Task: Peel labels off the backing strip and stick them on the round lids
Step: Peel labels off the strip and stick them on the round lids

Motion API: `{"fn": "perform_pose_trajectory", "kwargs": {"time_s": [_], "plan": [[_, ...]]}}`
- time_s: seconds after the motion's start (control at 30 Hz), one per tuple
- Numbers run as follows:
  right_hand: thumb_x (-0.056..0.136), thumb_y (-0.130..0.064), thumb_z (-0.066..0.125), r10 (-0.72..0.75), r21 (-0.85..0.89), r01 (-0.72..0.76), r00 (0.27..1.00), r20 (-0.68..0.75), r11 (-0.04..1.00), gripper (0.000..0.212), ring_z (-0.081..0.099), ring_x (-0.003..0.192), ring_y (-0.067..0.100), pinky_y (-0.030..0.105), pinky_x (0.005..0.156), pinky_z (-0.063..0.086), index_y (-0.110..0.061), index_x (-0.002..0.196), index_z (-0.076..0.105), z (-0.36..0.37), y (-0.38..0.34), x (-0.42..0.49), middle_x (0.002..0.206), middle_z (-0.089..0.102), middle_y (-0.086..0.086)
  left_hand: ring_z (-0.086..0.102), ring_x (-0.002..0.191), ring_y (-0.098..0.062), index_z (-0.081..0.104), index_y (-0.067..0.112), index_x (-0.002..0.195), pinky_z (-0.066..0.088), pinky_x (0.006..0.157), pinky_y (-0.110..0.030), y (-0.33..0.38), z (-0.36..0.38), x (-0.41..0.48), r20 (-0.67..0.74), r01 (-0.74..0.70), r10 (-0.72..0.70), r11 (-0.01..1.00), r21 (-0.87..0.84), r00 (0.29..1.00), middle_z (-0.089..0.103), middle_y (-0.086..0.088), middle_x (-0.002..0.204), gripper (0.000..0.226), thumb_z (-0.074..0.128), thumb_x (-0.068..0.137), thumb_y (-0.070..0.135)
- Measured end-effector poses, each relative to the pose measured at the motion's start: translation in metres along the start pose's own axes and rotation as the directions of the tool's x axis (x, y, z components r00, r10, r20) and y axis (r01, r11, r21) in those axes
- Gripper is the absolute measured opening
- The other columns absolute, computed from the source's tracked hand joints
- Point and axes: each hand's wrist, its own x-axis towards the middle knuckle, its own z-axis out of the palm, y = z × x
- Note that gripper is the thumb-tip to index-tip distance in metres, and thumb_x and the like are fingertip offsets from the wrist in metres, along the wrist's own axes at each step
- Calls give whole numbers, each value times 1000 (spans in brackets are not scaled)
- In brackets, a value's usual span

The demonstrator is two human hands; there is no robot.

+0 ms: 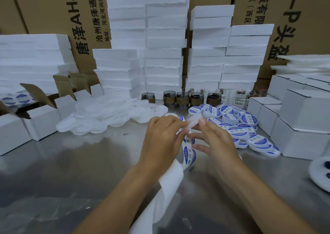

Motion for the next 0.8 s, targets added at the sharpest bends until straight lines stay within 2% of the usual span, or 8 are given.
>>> {"fn": "perform_pose_trajectory", "kwargs": {"time_s": [0.17, 0.3, 0.37, 0.43, 0.5, 0.53, 0.7, 0.8], "plan": [[91, -29, 54, 111, 149, -105, 993, -30, 983, 29, 69, 75, 9, 24, 66, 55, -23, 71, 74, 2, 0, 0, 76, 73, -2, 60, 76, -23, 74, 8, 90, 36, 76, -31, 1, 3, 0, -38, -165, 168, 983, 81, 985, 66, -8, 84, 20, 58, 87, 20], [94, -22, 50, 142, 187, -132, 989, -42, 974, 30, 67, 64, 10, 23, 62, 55, -16, 75, 72, 0, -1, 3, 68, 70, 2, 51, 89, -1, 69, 14, 100, 39, 80, -16, 5, 3, 0, 5, 167, -171, 951, -261, 985, 56, 6, 94, 19, 64, 85, 24], [94, -23, 50, 150, 144, -146, 989, -16, 979, 24, 65, 60, 9, 21, 57, 51, -15, 82, 69, 0, 0, 3, 67, 69, 4, 53, 85, 6, 63, 23, 100, 39, 77, -6, 8, 3, 2, 80, 422, -442, 765, -486, 893, 55, 11, 94, 12, 63, 88, 22], [94, -24, 51, 163, 134, -167, 986, 37, 977, 24, 61, 55, 9, 20, 53, 48, -13, 81, 69, 0, 0, 2, 63, 65, 6, 59, 78, 2, 61, 23, 97, 46, 71, -10, 7, 4, 6, 321, 634, -609, 409, -657, 725, 62, 6, 90, 7, 60, 90, 23], [93, -23, 52, 170, 129, -179, 982, 77, 975, 28, 57, 51, 9, 20, 52, 48, -14, 74, 70, 1, 0, 1, 58, 62, 6, 62, 76, -11, 64, 18, 93, 51, 65, -19, 4, 4, 8, 553, 730, -590, 95, -677, 589, 67, 1, 84, 12, 54, 93, 24], [92, -23, 53, 170, 123, -181, 981, 93, 976, 31, 56, 50, 9, 20, 53, 48, -14, 69, 71, 0, 1, 1, 58, 61, 6, 60, 71, -14, 65, 17, 90, 50, 60, -21, 3, 5, 8, 617, 746, -547, 21, -666, 566, 67, 0, 79, 15, 52, 94, 22], [88, -26, 58, 167, 66, -175, 979, 118, 982, 23, 53, 50, 10, 19, 52, 47, -14, 73, 70, 0, 5, 1, 67, 62, 13, 51, 60, -14, 64, 10, 94, 40, 49, -19, 5, 10, 3, 678, 766, -423, 63, -639, 601, 60, 0, 69, 18, 53, 93, 24], [84, -31, 64, 63, -110, -78, 989, -136, 991, 12, 52, 48, 7, 19, 52, 45, -20, 80, 65, -8, 11, 6, 63, 64, 1, 54, 68, -15, 66, 16, 92, 41, 49, -20, 2, 11, 5, 679, 768, -488, -26, -640, 549, 64, 1, 74, 13, 54, 93, 21]]}}
